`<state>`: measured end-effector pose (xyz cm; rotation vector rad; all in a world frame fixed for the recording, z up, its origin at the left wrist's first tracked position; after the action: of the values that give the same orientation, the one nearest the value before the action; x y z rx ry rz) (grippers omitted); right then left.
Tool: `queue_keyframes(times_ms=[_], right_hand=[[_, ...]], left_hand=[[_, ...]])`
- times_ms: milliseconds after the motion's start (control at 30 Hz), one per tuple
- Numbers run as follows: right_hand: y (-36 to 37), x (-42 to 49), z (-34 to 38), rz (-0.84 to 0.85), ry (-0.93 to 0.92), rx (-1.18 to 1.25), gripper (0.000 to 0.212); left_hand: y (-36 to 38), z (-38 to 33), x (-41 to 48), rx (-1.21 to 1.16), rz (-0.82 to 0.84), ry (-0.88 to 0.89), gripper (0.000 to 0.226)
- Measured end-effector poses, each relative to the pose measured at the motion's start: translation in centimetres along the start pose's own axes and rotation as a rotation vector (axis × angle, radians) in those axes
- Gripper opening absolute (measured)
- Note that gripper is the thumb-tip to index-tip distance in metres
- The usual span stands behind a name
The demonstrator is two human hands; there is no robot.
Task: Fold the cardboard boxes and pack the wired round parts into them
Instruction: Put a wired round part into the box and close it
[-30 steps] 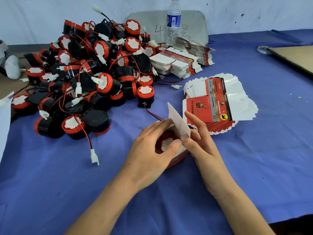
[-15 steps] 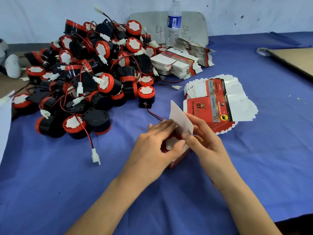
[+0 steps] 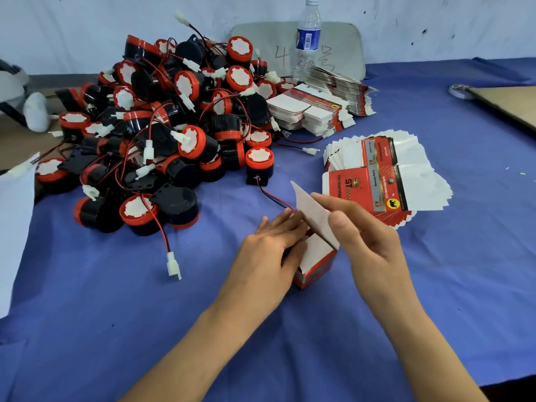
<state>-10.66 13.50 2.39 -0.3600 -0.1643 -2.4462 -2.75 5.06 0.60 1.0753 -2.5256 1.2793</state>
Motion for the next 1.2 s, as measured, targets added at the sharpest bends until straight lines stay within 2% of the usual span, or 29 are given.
queue_keyframes(times_ms=[67, 133, 267, 400, 467, 567, 633, 767, 833, 933, 1033, 1200], right_hand=[[0.0, 0.7, 0.8, -0.086, 0.024, -0.018, 0.027], [0.2, 1.7, 0.7, -0.094, 0.110, -0.068, 0.035], [1.7, 3.5, -0.3, 0.109, 0.316, -0.141, 0.022], [2.9, 3.2, -1.2, 0.231, 0.402, -0.162, 0.028], [3.4, 2.6, -1.8, 0.240, 0.461, -0.121, 0.028], [3.2, 2.6, -2.1, 0.164, 0.384, -0.197, 0.028], [3.4, 2.6, -1.8, 0.145, 0.288, -0.299, 0.035], [2.9, 3.4, -0.1, 0.063, 0.054, -0.487, 0.032], [2.3, 3.9, 0.2, 0.012, 0.035, -0.515, 0.030], [1.8, 3.9, 0.2, -0.024, 0.101, -0.449, 0.028], [2.0, 3.4, 0.4, -0.039, 0.066, -0.499, 0.028], [1.1, 3.0, -0.3, -0.209, 0.008, -0.571, 0.032]], left_hand=[[0.0, 0.1, 0.0, -0.002, -0.017, -0.001, 0.038], [0.1, 0.2, -0.1, -0.010, -0.025, -0.003, 0.037], [0.1, 0.3, 0.0, -0.030, -0.033, 0.012, 0.036], [0.0, 0.2, -0.1, -0.049, -0.038, 0.026, 0.037], [-0.1, 0.2, 0.0, -0.051, -0.046, 0.024, 0.037], [-0.3, -0.1, 0.1, -0.043, -0.043, 0.026, 0.038], [-0.4, -0.2, 0.1, -0.042, -0.037, 0.022, 0.038], [-0.3, -0.1, 0.0, -0.044, -0.028, 0.014, 0.035], [-0.2, -0.1, 0.0, -0.046, -0.030, 0.014, 0.037], [-0.1, 0.0, -0.1, -0.049, -0.035, 0.014, 0.036], [-0.2, 0.0, 0.0, -0.061, -0.051, 0.015, 0.035], [-0.3, 0.2, -0.2, -0.081, -0.099, 0.031, 0.035]])
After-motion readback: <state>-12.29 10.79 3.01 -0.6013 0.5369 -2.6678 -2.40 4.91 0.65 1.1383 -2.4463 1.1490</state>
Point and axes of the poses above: each hand's wrist, its own x-axis towards the middle knuckle, its own y-axis out of the palm, z = x × y, the point moved 9 cm from there along x, towards the middle knuckle, and after that the axes turned 11 degrees about -z, right-handed, at the moved point
